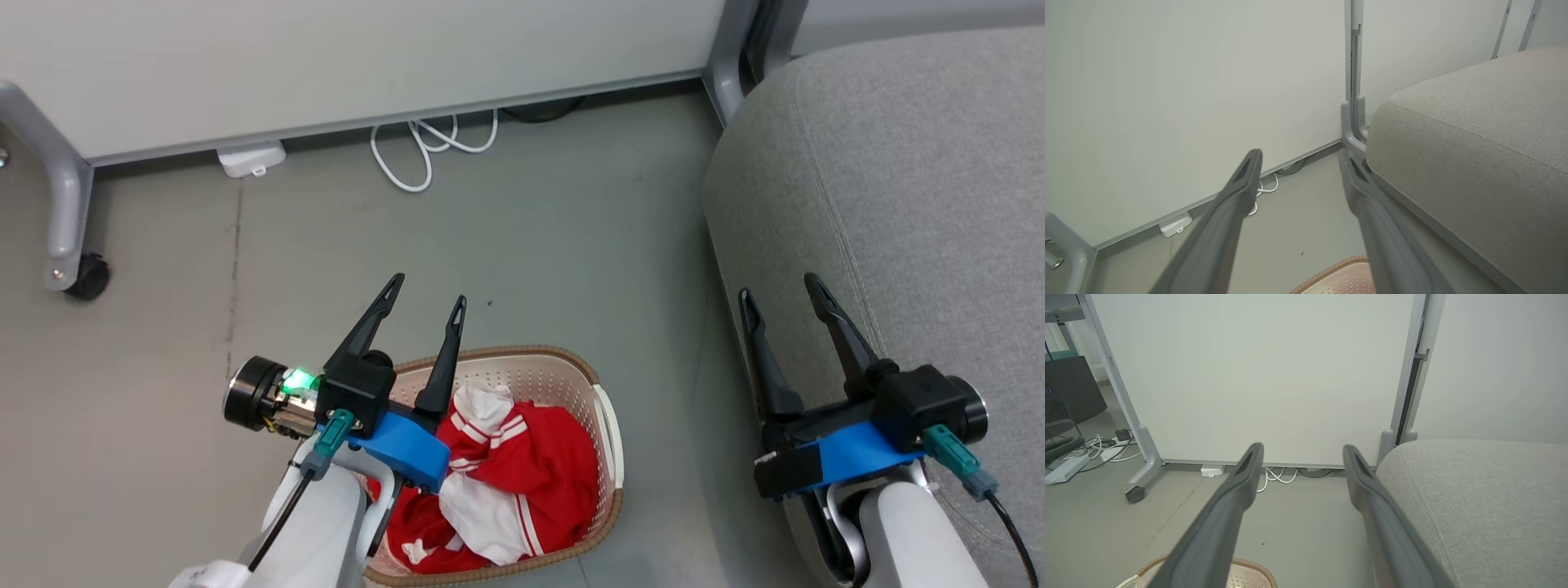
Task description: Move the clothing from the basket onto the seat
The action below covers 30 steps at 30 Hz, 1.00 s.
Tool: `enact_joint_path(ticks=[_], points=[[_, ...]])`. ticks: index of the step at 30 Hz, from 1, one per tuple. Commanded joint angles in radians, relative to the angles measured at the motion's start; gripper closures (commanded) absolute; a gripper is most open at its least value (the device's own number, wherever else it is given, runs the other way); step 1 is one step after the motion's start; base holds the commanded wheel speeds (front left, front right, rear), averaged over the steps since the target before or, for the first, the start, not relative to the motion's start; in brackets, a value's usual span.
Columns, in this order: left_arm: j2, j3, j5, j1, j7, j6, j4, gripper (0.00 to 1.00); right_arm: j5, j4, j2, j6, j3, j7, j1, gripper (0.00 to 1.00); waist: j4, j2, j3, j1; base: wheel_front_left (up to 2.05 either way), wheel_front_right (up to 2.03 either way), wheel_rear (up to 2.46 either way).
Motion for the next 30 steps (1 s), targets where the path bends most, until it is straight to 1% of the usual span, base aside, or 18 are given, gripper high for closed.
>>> enact_joint_path(ticks=[1, 14, 23, 30], points=[[0.008, -0.006, 0.008, -0.024, -0.003, -0.005, 0.011, 0.00, -0.003, -0.007, -0.004, 0.002, 0.000, -0.003, -0.018, 0.00, -0.026, -0.0001, 0.047, -0.0001, 0.00, 0.00, 0.00], [0.053, -0.141, -0.002, -0.225, -0.003, -0.018, 0.256, 0.00, 0.009, -0.058, -0.003, 0.002, 0.008, -0.003, -0.118, 0.00, -0.109, -0.0001, 0.251, -0.0001, 0.00, 0.00, 0.00], [0.079, -0.253, -0.045, -0.330, -0.003, -0.016, 0.444, 0.00, -0.008, -0.096, -0.003, 0.001, 0.002, -0.003, -0.165, 0.00, -0.134, -0.0001, 0.376, -0.0001, 0.00, 0.00, 0.00], [0.097, -0.319, -0.078, -0.402, -0.003, -0.016, 0.575, 0.00, -0.012, -0.137, -0.003, 0.001, 0.014, -0.003, -0.192, 0.00, -0.150, -0.0001, 0.463, -0.0001, 0.00, 0.00, 0.00]])
